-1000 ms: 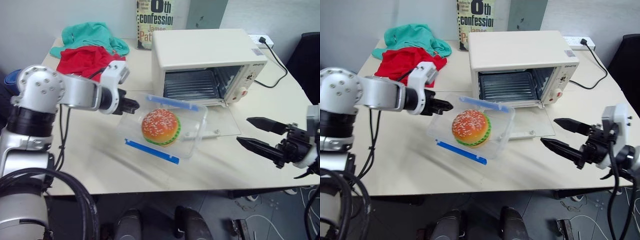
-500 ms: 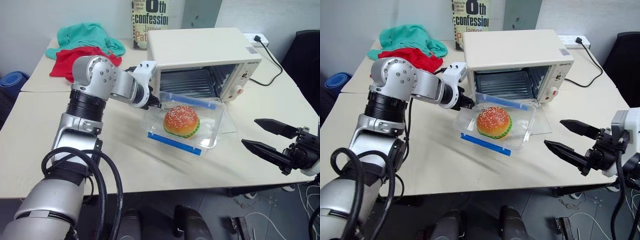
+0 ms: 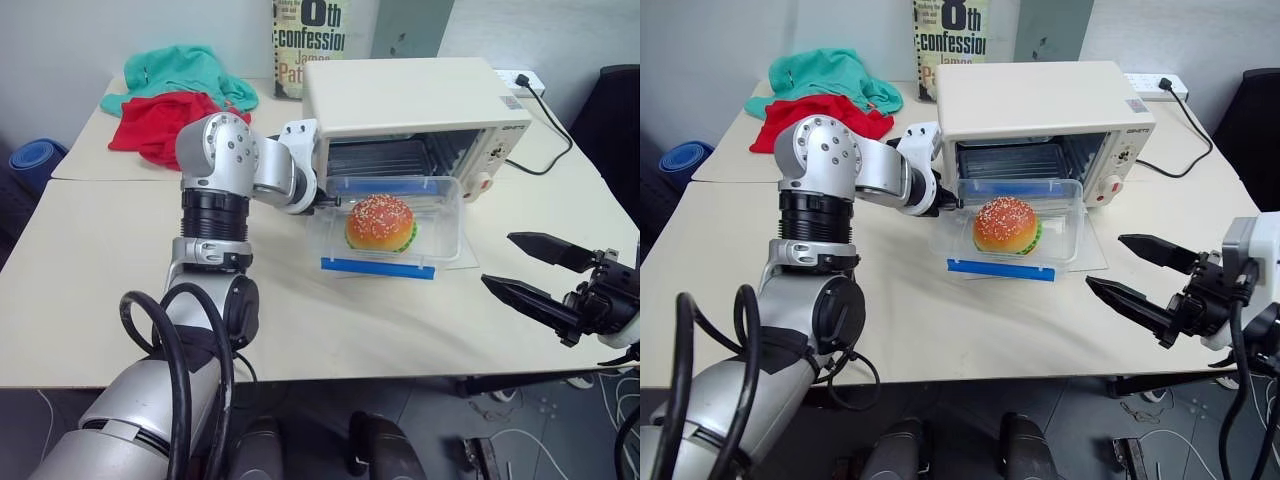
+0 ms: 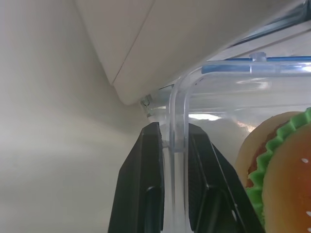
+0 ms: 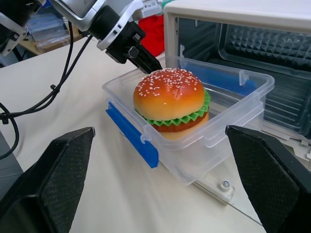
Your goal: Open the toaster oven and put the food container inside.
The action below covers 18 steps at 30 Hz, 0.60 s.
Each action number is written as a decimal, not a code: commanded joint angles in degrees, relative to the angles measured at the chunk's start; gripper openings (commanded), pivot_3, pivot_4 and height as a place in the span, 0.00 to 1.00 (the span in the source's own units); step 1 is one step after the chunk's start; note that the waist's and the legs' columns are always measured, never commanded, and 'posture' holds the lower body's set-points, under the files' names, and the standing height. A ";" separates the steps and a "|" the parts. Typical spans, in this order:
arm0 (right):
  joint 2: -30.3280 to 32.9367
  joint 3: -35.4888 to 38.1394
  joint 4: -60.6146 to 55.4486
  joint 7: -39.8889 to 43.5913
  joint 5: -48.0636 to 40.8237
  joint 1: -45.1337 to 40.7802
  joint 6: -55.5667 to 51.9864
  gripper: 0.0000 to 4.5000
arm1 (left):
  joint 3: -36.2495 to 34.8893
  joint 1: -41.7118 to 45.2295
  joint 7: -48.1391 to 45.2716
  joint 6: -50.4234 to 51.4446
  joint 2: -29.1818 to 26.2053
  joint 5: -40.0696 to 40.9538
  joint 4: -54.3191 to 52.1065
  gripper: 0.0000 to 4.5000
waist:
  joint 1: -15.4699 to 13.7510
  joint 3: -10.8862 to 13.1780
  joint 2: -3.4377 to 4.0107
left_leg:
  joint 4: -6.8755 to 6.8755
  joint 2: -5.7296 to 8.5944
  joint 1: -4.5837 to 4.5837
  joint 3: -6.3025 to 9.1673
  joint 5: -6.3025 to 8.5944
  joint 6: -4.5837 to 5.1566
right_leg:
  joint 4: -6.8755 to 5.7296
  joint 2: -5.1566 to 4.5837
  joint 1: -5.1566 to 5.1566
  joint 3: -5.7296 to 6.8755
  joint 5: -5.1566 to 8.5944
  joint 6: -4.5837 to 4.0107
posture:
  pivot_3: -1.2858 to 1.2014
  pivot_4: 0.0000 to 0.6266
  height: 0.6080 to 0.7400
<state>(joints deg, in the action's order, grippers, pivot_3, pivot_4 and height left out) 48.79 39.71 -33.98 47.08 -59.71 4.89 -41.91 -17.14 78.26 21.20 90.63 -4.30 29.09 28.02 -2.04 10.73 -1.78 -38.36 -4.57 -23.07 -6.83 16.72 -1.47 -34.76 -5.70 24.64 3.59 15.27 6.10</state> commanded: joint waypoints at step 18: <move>0.13 -1.34 -4.15 -6.87 -5.38 0.17 -0.12 1.00 | 6.78 -5.00 -36.33 -6.12 -13.58 6.34 -19.36 0.66 | 0.51 -0.03 0.06 | 0.10 -0.03 0.02 -0.05 -0.09 -0.13 | -0.15 0.00 0.08 -0.01 -0.01 -0.04 | 0.52 0.24 1.00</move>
<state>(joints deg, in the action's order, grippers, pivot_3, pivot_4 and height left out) 48.54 36.45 -36.03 40.91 -62.75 5.02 -41.85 -10.58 73.06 -9.71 87.05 -16.83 32.21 12.95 -1.53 10.70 -1.72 -38.32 -4.60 -23.06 -6.87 16.63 -1.60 -34.92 -5.70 24.70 3.58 15.26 6.07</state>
